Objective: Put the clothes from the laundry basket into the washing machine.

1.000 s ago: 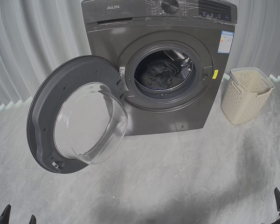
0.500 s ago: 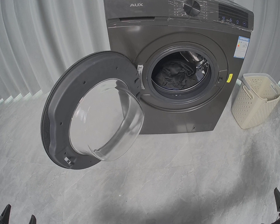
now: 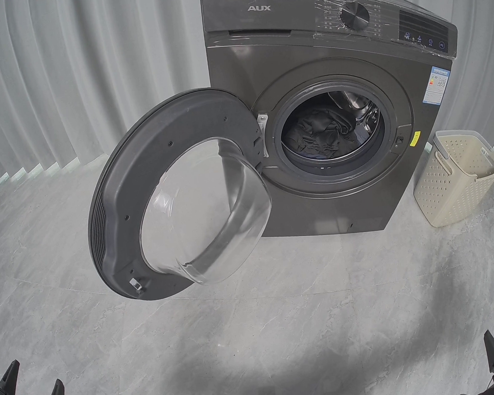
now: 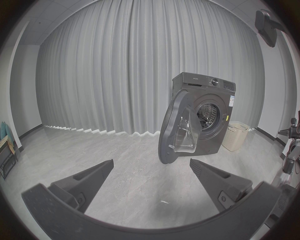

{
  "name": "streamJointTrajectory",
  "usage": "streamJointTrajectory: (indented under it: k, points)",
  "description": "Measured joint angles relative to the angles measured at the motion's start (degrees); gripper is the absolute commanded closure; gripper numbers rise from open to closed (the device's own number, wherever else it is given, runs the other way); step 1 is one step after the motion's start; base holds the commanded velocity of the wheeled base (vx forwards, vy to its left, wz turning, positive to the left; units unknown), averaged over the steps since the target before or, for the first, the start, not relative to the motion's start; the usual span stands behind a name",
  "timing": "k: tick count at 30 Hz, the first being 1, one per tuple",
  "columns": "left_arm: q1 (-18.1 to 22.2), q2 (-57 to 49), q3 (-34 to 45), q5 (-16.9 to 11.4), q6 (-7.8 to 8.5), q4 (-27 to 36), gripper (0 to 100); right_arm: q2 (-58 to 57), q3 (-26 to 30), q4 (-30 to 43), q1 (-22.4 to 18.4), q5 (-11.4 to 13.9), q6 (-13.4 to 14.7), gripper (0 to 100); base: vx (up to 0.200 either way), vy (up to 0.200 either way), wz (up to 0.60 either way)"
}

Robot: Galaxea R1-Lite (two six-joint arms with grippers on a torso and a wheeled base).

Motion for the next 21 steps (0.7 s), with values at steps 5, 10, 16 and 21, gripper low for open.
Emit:
streamJointTrajectory:
  k: [5,10,16,21]
  points:
    - [0.09,0.02,-1.66,-0.02,-0.71,-1.33,0,0.00,0.00,0.00,0.00,-0.05,0.11,0,0.000,0.000,0.00]
    - [-0.56,2.69,-9.01,-0.93,-1.01,-0.54,0,0.00,0.00,0.01,0.02,-0.05,0.16,0,0.000,0.000,0.00]
    - [-4.13,13.53,-14.23,-2.60,-1.48,-2.34,0,0.00,0.00,-0.02,0.02,-0.10,0.29,0,0.000,0.000,0.00]
    - [-7.36,25.44,-16.26,-3.80,-1.65,-9.28,0,0.00,0.00,-0.05,0.05,-0.12,0.38,0,0.000,0.000,0.00]
